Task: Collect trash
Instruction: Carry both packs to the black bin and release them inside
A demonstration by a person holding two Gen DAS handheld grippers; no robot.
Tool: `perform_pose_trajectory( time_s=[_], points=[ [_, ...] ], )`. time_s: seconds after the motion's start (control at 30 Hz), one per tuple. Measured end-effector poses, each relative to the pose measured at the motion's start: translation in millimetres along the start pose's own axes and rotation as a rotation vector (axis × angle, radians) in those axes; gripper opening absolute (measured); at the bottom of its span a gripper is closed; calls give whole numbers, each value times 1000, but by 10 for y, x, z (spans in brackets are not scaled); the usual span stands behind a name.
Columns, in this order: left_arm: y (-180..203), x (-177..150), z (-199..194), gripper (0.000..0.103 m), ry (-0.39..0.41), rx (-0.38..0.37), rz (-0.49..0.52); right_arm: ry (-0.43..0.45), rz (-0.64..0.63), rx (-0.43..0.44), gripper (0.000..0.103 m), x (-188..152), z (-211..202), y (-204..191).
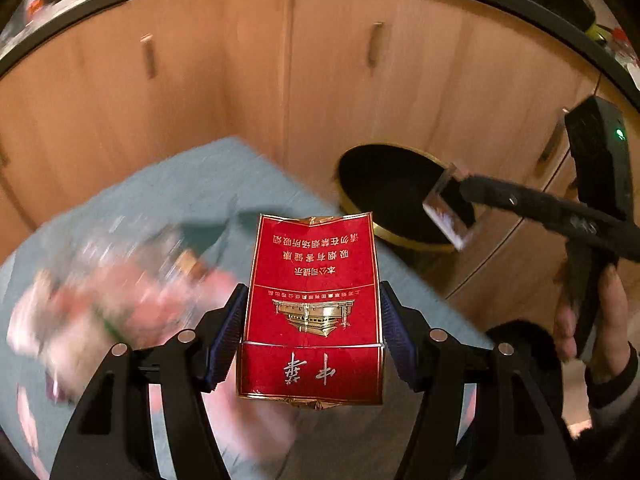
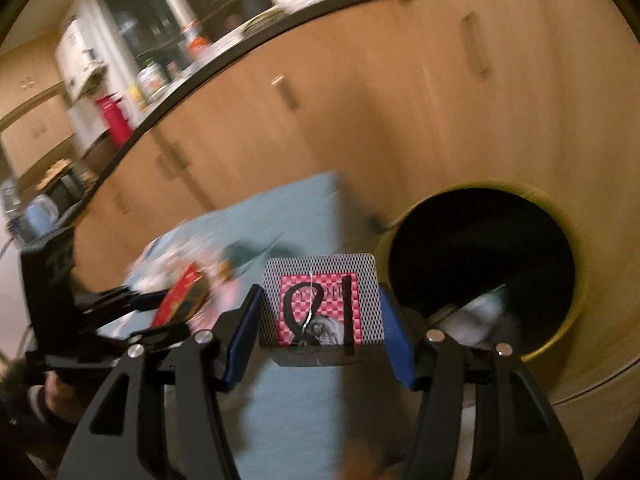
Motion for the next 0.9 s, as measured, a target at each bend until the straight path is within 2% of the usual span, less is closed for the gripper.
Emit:
perform_pose_trajectory(
  time_s=[0.1,0.2,0.23,0.27,0.3,0.47,0.7,0.73,0.8,0.9],
  points=[
    [177,322,259,61,1,-42,31,16,-1,-92,57,161,90,340],
    [318,542,527,61,-14,-80,45,-1,7,-152,58,180,275,594],
    [392,622,655,61,-22,-101,53,-13,16,-171,68,155,355,693],
    [451,692,755,61,-29,-121,59,-14,28,-198,87,123,398,769],
    [509,748,865,61,-37,-133,68,-7,43,-218,93,96,421,834],
    [772,979,1526,61,-102,-171,84,51,115,-264,94,-27,275,1089],
    [713,1090,1848,62,-128,-184,13,135,158,-280,94,-154,-137,1175],
    [709,1090,1865,63,-132,-183,10,142,162,-278,94,-146,-181,1159],
    [712,1105,1881,78,-132,-191,2,157,177,-275,94,-176,-282,1145],
    [702,1158,1892,95,-119,-177,-3,168,183,-276,94,-200,-416,1099]
  ],
)
Point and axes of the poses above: each gripper's, at about its wrist camera, not at the fingertips, and z roughly the way its jaws point, y to its right, x to its top, the point moved 5 cm from there along z, roughly the way its jaws point, and after that the axes turned 2 degrees about -x, right-handed, at the moved point
